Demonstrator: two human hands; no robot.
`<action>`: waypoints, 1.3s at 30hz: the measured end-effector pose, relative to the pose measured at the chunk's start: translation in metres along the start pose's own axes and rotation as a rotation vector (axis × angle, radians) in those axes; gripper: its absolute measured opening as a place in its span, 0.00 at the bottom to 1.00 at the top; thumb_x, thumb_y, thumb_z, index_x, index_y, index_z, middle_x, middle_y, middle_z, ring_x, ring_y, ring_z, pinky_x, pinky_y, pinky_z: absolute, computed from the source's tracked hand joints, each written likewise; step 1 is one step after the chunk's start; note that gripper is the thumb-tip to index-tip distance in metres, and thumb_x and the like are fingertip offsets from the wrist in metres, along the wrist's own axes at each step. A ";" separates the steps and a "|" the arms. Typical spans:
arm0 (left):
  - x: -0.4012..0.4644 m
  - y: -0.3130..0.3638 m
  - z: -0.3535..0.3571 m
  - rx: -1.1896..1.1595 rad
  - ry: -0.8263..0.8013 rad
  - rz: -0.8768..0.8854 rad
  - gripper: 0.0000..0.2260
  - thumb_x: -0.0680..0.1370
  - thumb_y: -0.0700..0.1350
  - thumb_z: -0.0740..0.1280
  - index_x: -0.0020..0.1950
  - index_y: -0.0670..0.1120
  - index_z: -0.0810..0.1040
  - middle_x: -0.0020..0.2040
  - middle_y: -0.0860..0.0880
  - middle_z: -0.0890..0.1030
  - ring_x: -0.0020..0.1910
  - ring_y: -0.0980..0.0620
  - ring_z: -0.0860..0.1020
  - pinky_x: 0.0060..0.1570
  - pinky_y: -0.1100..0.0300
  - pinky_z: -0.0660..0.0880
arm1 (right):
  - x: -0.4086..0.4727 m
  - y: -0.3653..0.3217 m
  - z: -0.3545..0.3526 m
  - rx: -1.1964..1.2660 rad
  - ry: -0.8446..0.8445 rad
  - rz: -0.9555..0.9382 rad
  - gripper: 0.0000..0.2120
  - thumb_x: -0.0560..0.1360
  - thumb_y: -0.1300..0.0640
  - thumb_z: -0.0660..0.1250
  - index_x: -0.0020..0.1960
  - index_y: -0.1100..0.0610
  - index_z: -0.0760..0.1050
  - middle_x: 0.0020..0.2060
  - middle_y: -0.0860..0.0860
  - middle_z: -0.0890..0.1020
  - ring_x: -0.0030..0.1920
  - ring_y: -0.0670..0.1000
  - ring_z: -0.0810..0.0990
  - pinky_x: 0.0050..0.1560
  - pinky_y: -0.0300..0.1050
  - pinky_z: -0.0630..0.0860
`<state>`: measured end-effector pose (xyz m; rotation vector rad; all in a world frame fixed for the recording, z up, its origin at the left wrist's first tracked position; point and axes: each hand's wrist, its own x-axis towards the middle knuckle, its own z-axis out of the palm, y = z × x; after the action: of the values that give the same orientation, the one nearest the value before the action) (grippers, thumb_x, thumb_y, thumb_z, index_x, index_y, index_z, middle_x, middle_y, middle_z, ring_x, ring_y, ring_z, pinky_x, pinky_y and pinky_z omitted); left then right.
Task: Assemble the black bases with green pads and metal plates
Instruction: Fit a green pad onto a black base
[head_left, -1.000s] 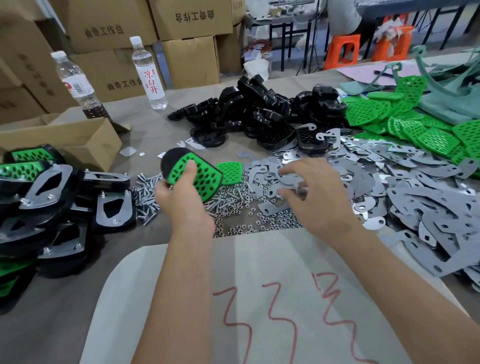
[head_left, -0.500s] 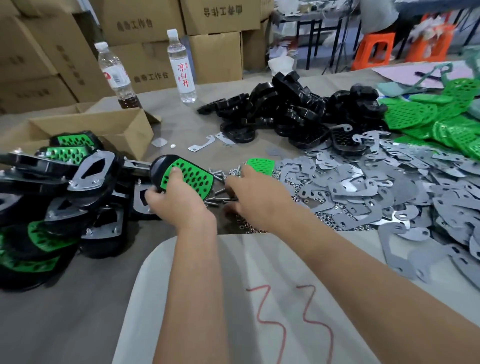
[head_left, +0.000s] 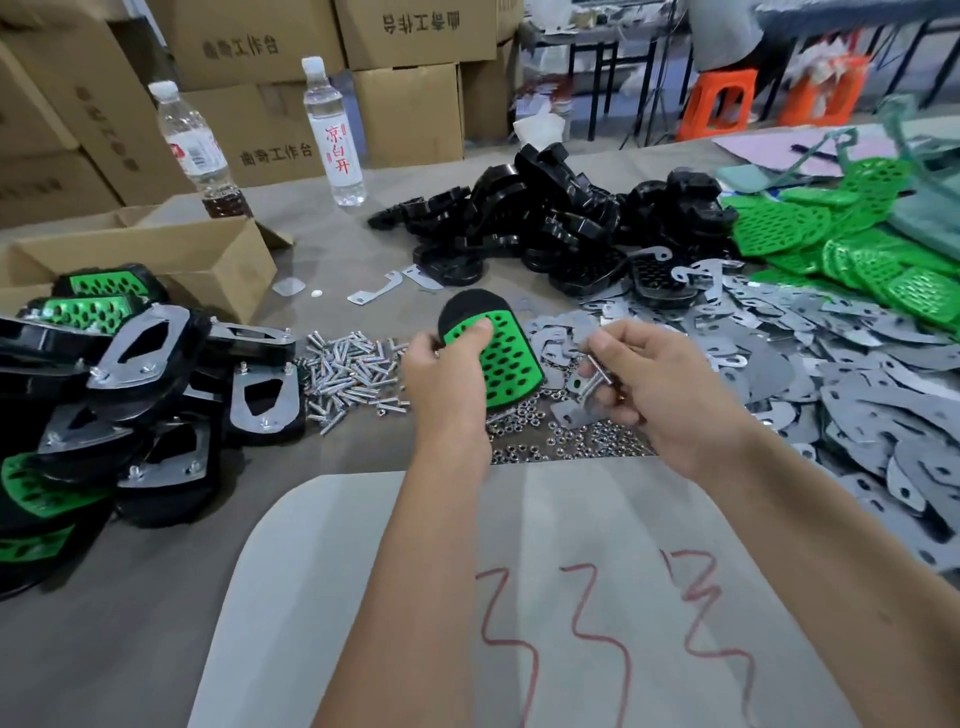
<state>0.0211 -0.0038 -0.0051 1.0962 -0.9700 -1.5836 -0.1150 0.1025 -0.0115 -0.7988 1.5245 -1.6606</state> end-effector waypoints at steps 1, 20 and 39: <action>-0.002 -0.003 0.003 0.028 -0.026 0.005 0.05 0.76 0.41 0.75 0.47 0.45 0.79 0.41 0.49 0.85 0.39 0.50 0.82 0.37 0.57 0.79 | -0.002 0.001 -0.006 -0.026 -0.003 -0.010 0.11 0.84 0.57 0.65 0.44 0.53 0.82 0.39 0.56 0.84 0.29 0.49 0.73 0.23 0.39 0.64; -0.024 -0.011 0.014 0.380 -0.290 0.289 0.07 0.68 0.47 0.73 0.46 0.54 0.82 0.38 0.50 0.86 0.39 0.47 0.84 0.45 0.40 0.83 | -0.010 0.001 -0.008 -0.111 0.077 -0.230 0.04 0.76 0.69 0.73 0.48 0.62 0.81 0.33 0.57 0.83 0.30 0.51 0.80 0.31 0.40 0.77; -0.026 -0.009 0.013 0.554 -0.417 0.739 0.13 0.72 0.40 0.76 0.55 0.50 0.85 0.44 0.55 0.86 0.45 0.54 0.84 0.49 0.55 0.80 | -0.005 -0.004 -0.025 0.068 0.122 -0.244 0.06 0.73 0.65 0.78 0.43 0.63 0.80 0.31 0.57 0.84 0.27 0.51 0.80 0.32 0.40 0.79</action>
<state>0.0104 0.0251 -0.0042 0.6138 -1.9111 -0.9486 -0.1335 0.1200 -0.0096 -0.8898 1.4904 -1.9602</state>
